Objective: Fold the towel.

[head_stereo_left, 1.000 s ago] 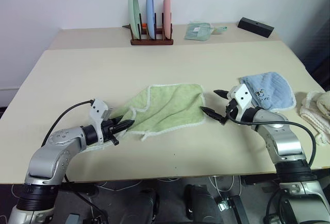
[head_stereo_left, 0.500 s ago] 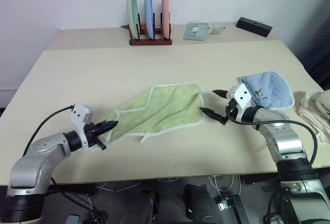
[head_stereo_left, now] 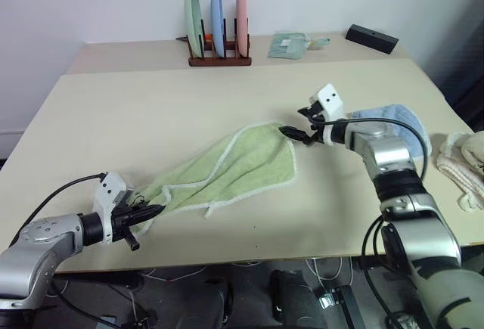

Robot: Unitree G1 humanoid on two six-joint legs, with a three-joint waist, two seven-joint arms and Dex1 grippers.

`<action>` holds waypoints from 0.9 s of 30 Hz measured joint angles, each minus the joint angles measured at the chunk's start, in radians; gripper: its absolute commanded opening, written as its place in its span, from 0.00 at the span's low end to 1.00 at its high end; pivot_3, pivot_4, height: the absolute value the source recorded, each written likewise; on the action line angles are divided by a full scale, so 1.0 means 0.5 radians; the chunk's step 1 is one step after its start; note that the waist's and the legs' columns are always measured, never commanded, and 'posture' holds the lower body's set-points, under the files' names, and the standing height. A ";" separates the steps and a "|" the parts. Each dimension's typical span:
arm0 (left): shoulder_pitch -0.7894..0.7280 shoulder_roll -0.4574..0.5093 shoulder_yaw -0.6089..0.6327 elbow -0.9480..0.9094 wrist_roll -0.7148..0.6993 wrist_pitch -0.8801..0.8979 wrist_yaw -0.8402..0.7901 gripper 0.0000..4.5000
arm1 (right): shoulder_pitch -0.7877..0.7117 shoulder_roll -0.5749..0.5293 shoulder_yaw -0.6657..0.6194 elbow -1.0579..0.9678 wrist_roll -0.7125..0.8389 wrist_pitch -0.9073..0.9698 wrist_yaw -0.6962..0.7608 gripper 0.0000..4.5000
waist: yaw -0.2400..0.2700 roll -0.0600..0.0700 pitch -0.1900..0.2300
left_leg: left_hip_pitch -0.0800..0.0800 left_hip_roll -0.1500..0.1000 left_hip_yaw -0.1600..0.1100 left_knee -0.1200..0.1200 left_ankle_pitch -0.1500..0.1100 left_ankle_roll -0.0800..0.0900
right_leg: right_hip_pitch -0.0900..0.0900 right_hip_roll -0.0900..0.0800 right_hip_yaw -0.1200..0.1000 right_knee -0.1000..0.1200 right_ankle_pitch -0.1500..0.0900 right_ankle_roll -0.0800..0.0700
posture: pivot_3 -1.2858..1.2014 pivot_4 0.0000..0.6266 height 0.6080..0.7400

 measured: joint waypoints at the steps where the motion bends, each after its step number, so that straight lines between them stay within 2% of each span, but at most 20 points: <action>1: 0.000 0.000 -0.001 -0.002 0.005 -0.001 0.000 0.00 | -0.047 0.023 0.015 0.117 -0.034 -0.045 -0.007 1.00 | -0.007 0.000 0.000 | 0.000 0.000 0.000 0.000 0.000 0.000 | 0.000 0.000 0.000 0.000 0.000 0.000 | 0.52 0.24 1.00; 7: -0.004 -0.002 -0.002 -0.011 0.022 -0.003 0.015 0.00 | -0.254 0.182 -0.007 0.633 -0.108 -0.201 -0.142 1.00 | -0.025 0.001 0.000 | 0.000 0.000 0.000 -0.002 0.000 -0.001 | -0.002 0.001 0.001 0.001 0.000 0.000 | 0.52 0.24 1.00; 12: 0.000 -0.005 -0.008 -0.031 0.022 0.001 0.040 0.00 | -0.340 0.252 -0.012 0.845 -0.174 -0.292 -0.216 1.00 | -0.024 0.001 0.001 | 0.000 0.000 0.000 -0.002 0.000 -0.001 | -0.002 0.001 0.001 0.001 0.000 0.000 | 0.52 0.24 1.00; 15: 0.000 -0.006 -0.011 -0.042 0.022 0.003 0.053 0.00 | -0.364 0.269 -0.010 0.898 -0.216 -0.351 -0.226 0.81 | -0.025 0.001 0.001 | 0.000 0.000 0.000 -0.002 0.000 -0.001 | -0.002 0.001 0.001 0.001 0.000 0.000 | 0.52 0.24 1.00; 22: 0.001 -0.007 -0.013 -0.050 0.021 0.004 0.077 0.00 | -0.366 0.294 -0.059 0.915 -0.250 -0.385 -0.246 0.04 | -0.022 0.001 0.001 | 0.000 0.000 0.000 -0.002 0.001 -0.001 | -0.002 0.002 0.001 0.002 0.000 0.000 | 0.52 0.24 1.00; 27: 0.005 -0.007 -0.012 -0.063 0.022 0.003 0.082 0.00 | -0.360 0.264 -0.097 0.913 -0.250 -0.399 -0.240 0.02 | -0.023 0.002 0.001 | 0.000 0.000 0.000 -0.002 0.001 -0.001 | -0.002 0.002 0.001 0.002 0.000 0.000 | 0.52 0.24 1.00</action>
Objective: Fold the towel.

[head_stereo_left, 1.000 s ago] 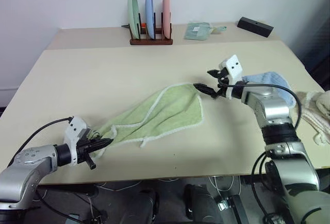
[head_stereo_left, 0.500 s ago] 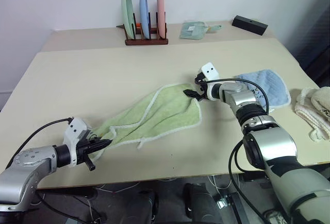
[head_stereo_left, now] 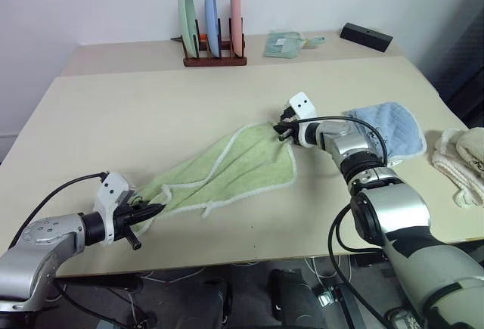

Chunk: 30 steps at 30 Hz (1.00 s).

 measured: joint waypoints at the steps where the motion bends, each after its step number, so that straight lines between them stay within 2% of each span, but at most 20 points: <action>1: 0.002 0.000 0.000 0.000 0.000 0.000 0.002 0.00 | 0.003 -0.016 -0.010 -0.003 0.000 -0.010 0.002 0.02 | 0.000 0.000 0.000 | 0.000 0.000 0.000 0.000 0.000 0.000 | 0.000 0.000 0.000 0.000 0.000 0.000 | 0.52 0.24 1.00; 6: -0.016 -0.009 -0.001 0.003 -0.001 -0.003 0.016 0.00 | 0.027 -0.051 -0.035 -0.043 -0.002 -0.029 0.028 0.02 | -0.004 0.001 0.000 | 0.000 0.000 0.000 0.000 0.000 0.000 | 0.000 0.000 0.000 0.000 0.000 0.000 | 0.52 0.24 1.00; 8: -0.336 -0.200 0.051 0.137 -0.006 -0.091 0.183 0.00 | 0.203 -0.260 -0.023 -0.361 -0.010 -0.172 0.164 0.02 | 0.068 0.008 0.007 | -0.010 -0.007 -0.012 0.006 0.002 -0.002 | -0.002 -0.001 -0.005 0.000 0.000 0.001 | 0.52 0.24 1.00; 11: -0.837 -0.267 0.165 0.430 0.044 -0.266 0.382 0.00 | 0.167 -0.478 -0.034 -0.608 -0.030 -0.325 0.185 0.02 | 0.065 0.006 0.006 | -0.015 -0.009 -0.011 0.010 0.004 -0.006 | -0.008 -0.002 -0.004 0.004 0.004 0.003 | 0.52 0.24 1.00; 13: -1.135 -0.299 0.155 0.620 0.120 -0.385 0.456 0.00 | 0.048 -0.526 -0.063 -0.621 -0.040 -0.393 0.118 0.02 | 0.041 0.004 0.005 | -0.003 -0.008 -0.008 0.005 0.004 -0.006 | -0.001 -0.002 -0.002 0.003 0.003 0.002 | 0.52 0.24 1.00; 16: -1.548 -0.391 0.070 0.981 0.240 -0.574 0.536 0.00 | -0.119 -0.519 -0.075 -0.592 -0.041 -0.525 0.023 0.02 | -0.006 0.004 0.005 | 0.000 -0.003 -0.006 0.001 0.005 -0.007 | 0.000 -0.001 -0.001 0.001 0.003 0.002 | 0.52 0.24 1.00; 20: -1.921 -0.454 0.053 1.328 0.297 -0.769 0.613 0.00 | -0.230 -0.521 -0.088 -0.586 -0.027 -0.683 0.001 0.02 | -0.035 0.001 0.007 | -0.016 -0.004 -0.005 0.001 0.005 -0.007 | -0.014 -0.002 -0.002 0.003 0.003 0.003 | 0.52 0.24 1.00; 22: -1.955 -0.450 0.095 1.321 0.265 -0.805 0.591 0.00 | -0.188 -0.533 -0.116 -0.718 0.033 -0.716 0.094 0.02 | -0.050 0.002 0.006 | -0.026 -0.006 -0.005 0.002 0.004 -0.006 | -0.027 -0.004 -0.001 0.005 0.003 0.003 | 0.52 0.24 1.00; 24: -1.835 -0.430 0.127 1.223 0.208 -0.795 0.529 0.00 | -0.037 -0.579 -0.139 -0.982 0.152 -0.687 0.244 0.02 | -0.056 0.002 0.006 | -0.029 -0.005 -0.005 0.003 0.004 -0.006 | -0.032 -0.003 -0.001 0.005 0.004 0.003 | 0.52 0.24 1.00; 30: -1.027 -0.372 0.255 0.746 -0.003 -0.482 0.417 0.00 | 0.813 -0.734 -0.200 -1.920 0.514 -0.214 0.583 0.02 | -0.041 0.002 0.007 | -0.034 -0.005 -0.007 0.009 0.004 -0.005 | -0.035 -0.003 0.001 0.005 0.004 0.003 | 0.52 0.24 1.00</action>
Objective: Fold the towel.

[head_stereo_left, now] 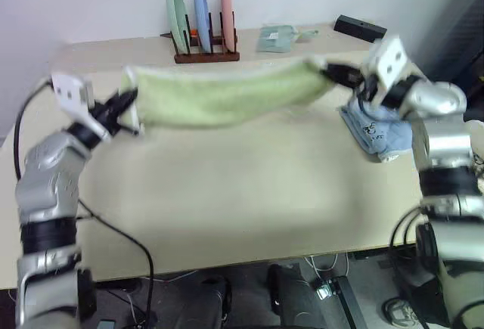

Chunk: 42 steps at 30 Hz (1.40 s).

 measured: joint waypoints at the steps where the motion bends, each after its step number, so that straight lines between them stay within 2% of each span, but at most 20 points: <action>1: 0.096 0.012 0.017 -0.067 -0.028 0.055 -0.004 0.00 | 0.109 -0.011 0.001 -0.110 0.045 0.093 0.026 0.02 | 0.006 0.000 0.000 | 0.000 0.000 0.000 0.001 0.000 0.000 | 0.000 0.000 0.000 0.000 0.000 0.000 | 0.52 0.24 1.00; 5: 0.490 0.069 0.083 -0.427 -0.174 0.242 -0.058 0.00 | 0.478 -0.136 -0.011 -0.519 0.185 0.373 0.102 0.02 | 0.054 0.001 -0.001 | 0.009 0.000 0.001 0.001 0.000 0.000 | 0.009 0.000 0.002 0.002 0.002 -0.003 | 0.52 0.24 1.00; 10: 0.896 0.087 0.078 -0.616 -0.197 0.332 -0.137 0.00 | 0.745 -0.224 -0.011 -0.640 0.235 0.550 0.171 0.02 | 0.080 0.000 -0.001 | 0.015 0.000 0.003 0.001 -0.005 0.008 | 0.017 -0.001 0.002 0.000 0.001 -0.003 | 0.52 0.24 1.00; 17: 0.898 0.104 0.060 -0.638 -0.171 0.348 -0.135 0.00 | 0.698 -0.245 -0.007 -0.607 0.207 0.548 0.193 0.02 | 0.106 0.000 -0.001 | 0.035 0.002 0.003 -0.002 -0.011 0.017 | 0.038 0.000 -0.003 -0.005 0.001 -0.004 | 0.52 0.24 1.00; 21: 0.960 0.203 -0.016 -0.628 -0.115 0.353 -0.210 0.00 | 0.781 -0.318 0.073 -0.607 0.185 0.589 0.306 0.02 | 0.105 0.000 -0.001 | 0.034 0.002 0.003 -0.002 -0.011 0.017 | 0.038 0.000 -0.003 -0.007 0.001 -0.003 | 0.52 0.24 1.00; 23: 0.992 0.246 -0.068 -0.625 -0.086 0.354 -0.254 0.00 | 0.812 -0.324 0.103 -0.607 0.172 0.627 0.326 0.15 | 0.101 0.000 -0.001 | 0.035 0.002 0.004 -0.002 -0.011 0.017 | 0.038 0.000 -0.002 -0.007 0.001 -0.003 | 0.52 0.24 1.00; 24: 1.006 0.262 -0.088 -0.626 -0.082 0.356 -0.281 0.06 | 0.812 -0.329 0.128 -0.609 0.169 0.655 0.339 0.22 | 0.100 0.000 -0.001 | 0.035 0.003 0.004 -0.002 -0.011 0.017 | 0.038 0.000 -0.002 -0.007 0.001 -0.003 | 0.52 0.24 1.00; 26: 1.045 0.317 -0.122 -0.629 -0.071 0.368 -0.330 0.21 | 0.815 -0.365 0.169 -0.619 0.152 0.693 0.360 0.43 | 0.102 0.000 -0.001 | 0.035 0.004 0.004 -0.002 -0.011 0.017 | 0.038 0.000 -0.002 -0.007 0.001 -0.004 | 0.52 0.24 1.00; 30: 1.072 0.360 -0.139 -0.633 -0.041 0.389 -0.375 0.67 | 0.811 -0.400 0.197 -0.625 0.062 0.708 0.325 0.87 | 0.107 0.000 -0.001 | 0.035 0.004 0.004 -0.002 -0.012 0.018 | 0.038 0.000 -0.003 -0.007 0.001 -0.003 | 0.52 0.24 1.00; 31: 1.067 0.360 -0.144 -0.633 -0.031 0.388 -0.370 0.77 | 0.803 -0.400 0.216 -0.621 0.030 0.709 0.315 0.87 | 0.107 0.000 -0.001 | 0.035 0.004 0.004 -0.002 -0.012 0.018 | 0.038 0.000 -0.003 -0.007 0.001 -0.003 | 0.52 0.24 1.00; 39: 0.970 0.351 -0.173 -0.628 0.042 0.381 -0.333 0.77 | 0.667 -0.319 0.247 -0.442 -0.045 0.702 0.252 0.87 | 0.103 -0.001 -0.001 | 0.035 0.004 0.004 -0.003 -0.011 0.017 | 0.038 0.001 -0.003 -0.007 0.001 -0.003 | 0.52 0.24 1.00; 42: 0.951 0.341 -0.181 -0.623 0.048 0.375 -0.337 0.78 | 0.629 -0.273 0.241 -0.396 -0.031 0.715 0.246 0.71 | 0.104 -0.001 -0.001 | 0.034 0.004 0.004 -0.003 -0.011 0.017 | 0.038 0.001 -0.003 -0.008 0.001 -0.003 | 0.52 0.24 1.00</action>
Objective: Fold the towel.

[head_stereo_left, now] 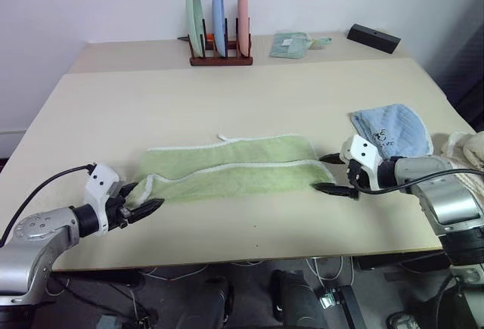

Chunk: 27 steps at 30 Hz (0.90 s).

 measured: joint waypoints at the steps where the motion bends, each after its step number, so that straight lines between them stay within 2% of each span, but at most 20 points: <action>1: -0.010 -0.001 -0.013 0.009 0.001 -0.007 -0.007 0.66 | -0.021 0.020 -0.018 0.029 0.034 0.018 0.002 0.60 | 0.000 0.000 0.000 | 0.000 0.000 0.000 0.000 0.000 0.000 | 0.000 0.000 0.000 0.000 0.000 0.000 | 0.52 0.24 1.00; 3: -0.016 -0.001 -0.017 0.019 0.001 -0.012 -0.022 0.48 | -0.042 0.026 -0.040 0.032 0.082 0.052 0.022 0.38 | 0.001 0.000 0.000 | 0.000 0.000 0.000 0.000 0.000 0.000 | 0.000 0.000 0.000 0.000 0.000 0.000 | 0.52 0.24 1.00; 6: -0.018 -0.001 -0.017 0.027 0.001 -0.027 -0.042 0.14 | -0.045 0.026 -0.065 0.026 0.128 0.090 0.053 0.05 | 0.002 0.000 0.000 | 0.000 0.000 0.000 0.000 0.000 0.000 | 0.000 0.000 0.000 0.000 0.000 0.000 | 0.52 0.24 1.00; 7: -0.019 -0.001 -0.017 0.028 0.001 -0.028 -0.048 0.04 | -0.042 0.025 -0.065 0.026 0.126 0.093 0.055 0.00 | 0.001 0.000 0.000 | 0.000 0.000 0.000 0.000 0.000 0.000 | 0.000 0.000 0.000 0.000 0.000 0.000 | 0.52 0.24 1.00; 16: -0.084 -0.043 -0.016 0.089 0.103 -0.159 0.005 0.01 | -0.008 0.001 -0.064 0.002 0.098 0.050 0.070 0.00 | 0.003 0.000 0.000 | 0.000 0.000 0.000 0.000 0.000 0.000 | 0.000 0.000 0.000 0.000 0.000 0.000 | 0.52 0.24 1.00; 20: -0.449 -0.237 0.018 0.242 0.112 -0.256 0.210 0.01 | -0.246 0.027 -0.063 0.119 0.011 -0.085 -0.028 0.00 | 0.002 -0.002 0.001 | 0.001 -0.001 -0.001 0.002 0.001 -0.001 | 0.001 0.000 -0.001 0.001 0.001 0.000 | 0.52 0.24 1.00; 22: -0.663 -0.288 0.010 0.337 0.160 -0.315 0.303 0.01 | -0.436 0.063 -0.062 0.255 -0.065 -0.196 -0.108 0.00 | 0.000 -0.002 0.002 | 0.000 -0.001 -0.001 0.001 0.009 -0.015 | 0.000 0.001 -0.002 0.002 0.001 0.000 | 0.52 0.24 1.00; 27: -1.444 -0.435 -0.126 0.888 0.411 -0.580 0.570 0.01 | -1.119 0.213 0.000 0.938 -0.394 -0.666 -0.509 0.00 | -0.001 -0.005 0.003 | -0.005 -0.006 -0.002 0.001 0.011 -0.018 | -0.006 0.001 -0.002 0.003 0.001 0.000 | 0.52 0.24 1.00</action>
